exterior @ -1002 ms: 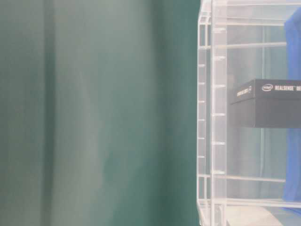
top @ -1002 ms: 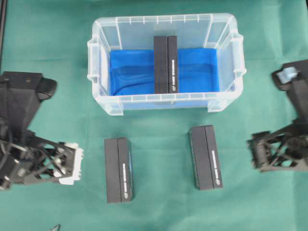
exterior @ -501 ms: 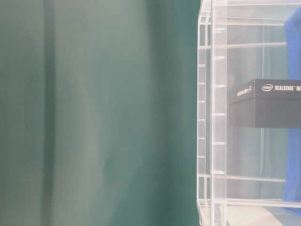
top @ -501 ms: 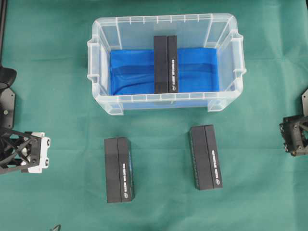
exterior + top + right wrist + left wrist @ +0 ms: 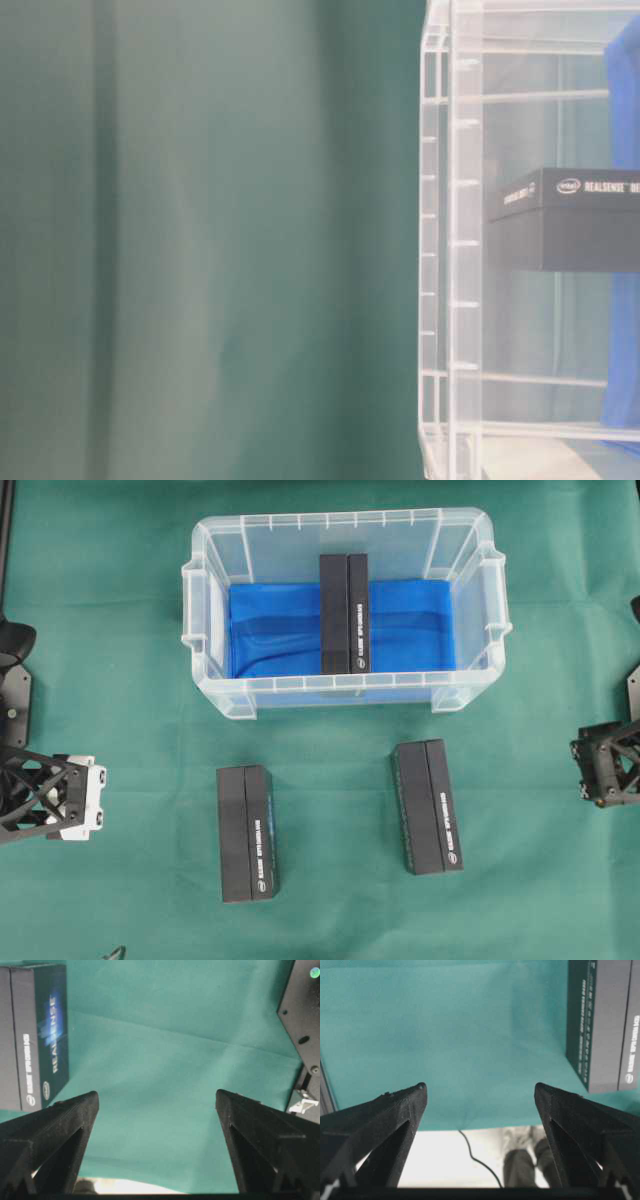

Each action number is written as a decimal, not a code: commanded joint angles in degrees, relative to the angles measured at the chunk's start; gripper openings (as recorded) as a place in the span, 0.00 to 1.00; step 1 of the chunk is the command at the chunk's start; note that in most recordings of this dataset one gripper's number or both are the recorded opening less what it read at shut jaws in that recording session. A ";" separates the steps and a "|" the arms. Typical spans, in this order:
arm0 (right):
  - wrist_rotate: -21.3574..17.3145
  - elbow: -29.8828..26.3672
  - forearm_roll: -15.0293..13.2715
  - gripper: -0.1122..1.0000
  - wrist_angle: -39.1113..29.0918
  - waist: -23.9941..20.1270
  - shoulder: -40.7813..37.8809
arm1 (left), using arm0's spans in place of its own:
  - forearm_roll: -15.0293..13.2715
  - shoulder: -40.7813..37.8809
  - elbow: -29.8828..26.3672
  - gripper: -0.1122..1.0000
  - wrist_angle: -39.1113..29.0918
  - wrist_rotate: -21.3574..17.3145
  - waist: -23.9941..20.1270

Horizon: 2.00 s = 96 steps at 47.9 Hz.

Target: Take the box out of the case with both arms.

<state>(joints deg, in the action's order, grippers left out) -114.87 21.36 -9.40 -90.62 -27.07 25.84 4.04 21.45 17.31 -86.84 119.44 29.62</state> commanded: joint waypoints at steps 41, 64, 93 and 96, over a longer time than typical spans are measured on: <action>30.76 1.76 -2.37 0.93 -1.05 30.59 6.24 | 0.26 9.14 4.57 0.89 -2.46 -19.42 -21.71; 38.76 1.76 -2.20 0.93 1.58 38.67 5.80 | 0.26 9.14 4.48 0.89 -2.46 -29.53 -30.85; 38.76 1.76 -2.02 0.93 1.58 38.67 5.80 | 0.44 9.14 4.66 0.89 -2.46 -29.62 -30.85; 38.76 1.76 -1.93 0.93 1.58 38.67 5.80 | 0.35 9.14 4.66 0.89 -2.46 -29.53 -30.85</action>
<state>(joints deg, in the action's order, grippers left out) -76.03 23.73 -11.34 -89.30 11.51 31.46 4.13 30.23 22.59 -89.38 89.82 -1.05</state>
